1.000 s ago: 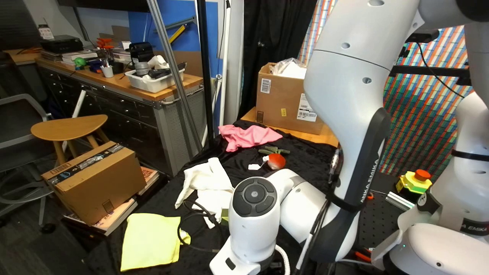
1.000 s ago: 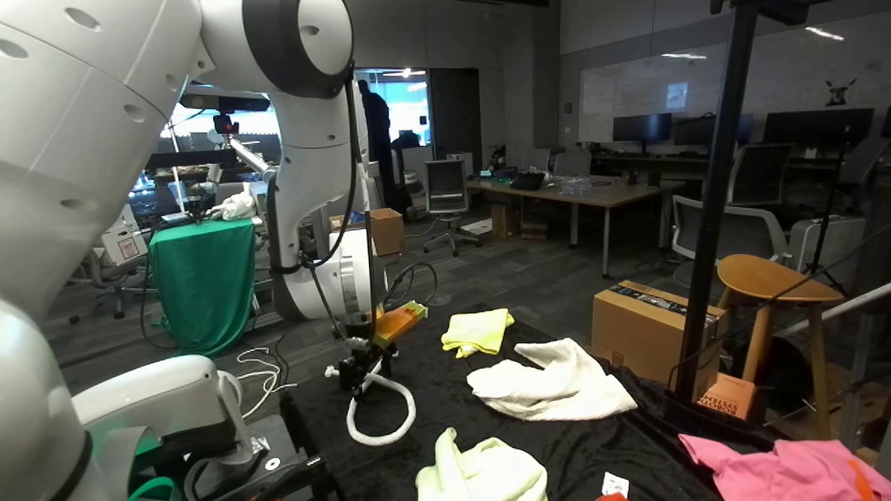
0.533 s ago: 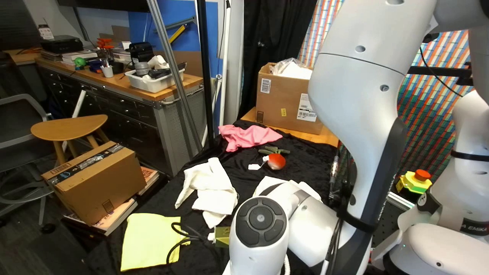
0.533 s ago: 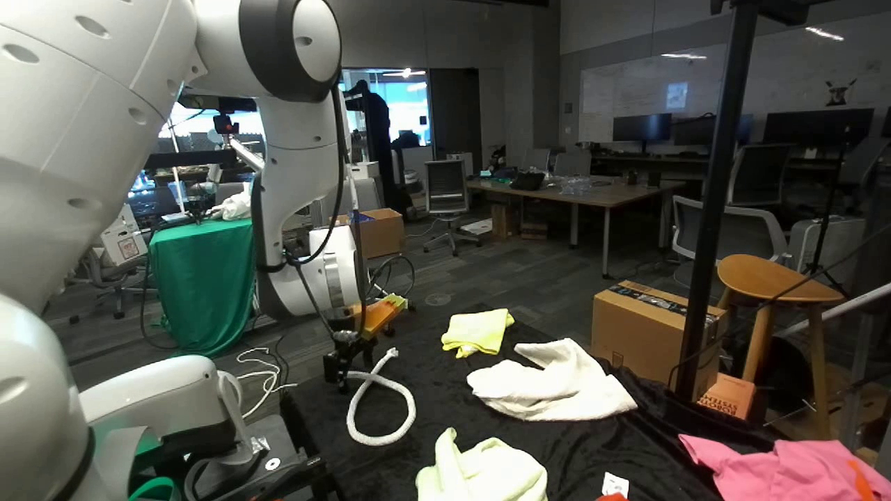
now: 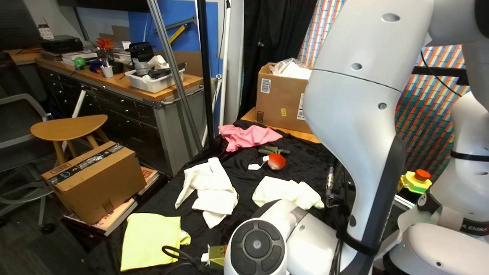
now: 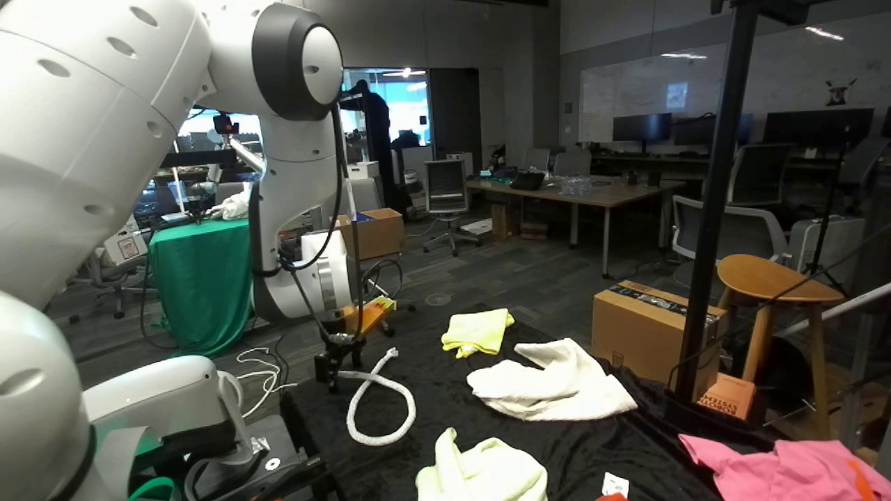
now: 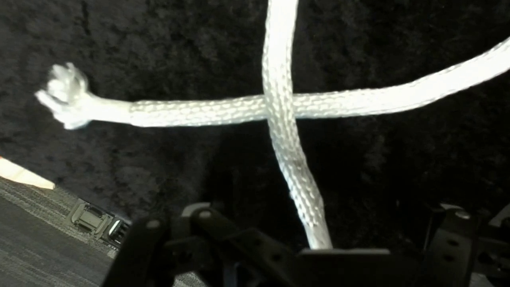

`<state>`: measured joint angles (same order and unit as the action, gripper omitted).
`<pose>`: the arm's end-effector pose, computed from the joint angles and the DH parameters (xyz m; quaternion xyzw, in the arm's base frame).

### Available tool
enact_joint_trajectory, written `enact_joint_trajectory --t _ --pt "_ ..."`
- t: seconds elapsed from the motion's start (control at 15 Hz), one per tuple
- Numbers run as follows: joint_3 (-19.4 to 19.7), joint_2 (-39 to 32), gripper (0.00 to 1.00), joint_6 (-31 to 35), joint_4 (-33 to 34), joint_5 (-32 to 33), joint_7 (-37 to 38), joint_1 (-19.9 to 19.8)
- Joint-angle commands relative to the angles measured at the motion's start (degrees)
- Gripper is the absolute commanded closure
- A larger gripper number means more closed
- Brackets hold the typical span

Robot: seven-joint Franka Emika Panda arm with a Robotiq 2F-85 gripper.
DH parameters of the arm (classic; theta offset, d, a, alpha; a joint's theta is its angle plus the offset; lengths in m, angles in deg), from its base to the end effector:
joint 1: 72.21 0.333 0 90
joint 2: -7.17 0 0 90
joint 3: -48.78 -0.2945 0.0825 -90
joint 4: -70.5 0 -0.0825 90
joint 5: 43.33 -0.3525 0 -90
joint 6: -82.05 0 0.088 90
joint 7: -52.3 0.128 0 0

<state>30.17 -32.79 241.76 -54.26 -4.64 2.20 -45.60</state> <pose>0.3256 0.3882 0.0737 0.4388 0.8986 0.0031 0.0079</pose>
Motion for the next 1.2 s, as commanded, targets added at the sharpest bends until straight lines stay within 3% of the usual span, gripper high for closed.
enact_joint_trajectory --t 0.0,0.87,0.93,1.0,1.13 --pt "-0.1 -2.0 0.00 -1.2 3.1 0.8 0.3 0.7" --pt "0.0 -1.5 0.00 -2.3 4.4 0.8 0.5 0.5" --pt "-0.1 -1.4 0.05 -2.4 4.4 0.7 0.4 0.5" --pt "-0.2 -1.3 0.24 -2.6 4.4 0.6 0.4 0.5" --pt "-0.1 -1.5 0.30 -2.8 4.8 0.7 0.5 0.6"
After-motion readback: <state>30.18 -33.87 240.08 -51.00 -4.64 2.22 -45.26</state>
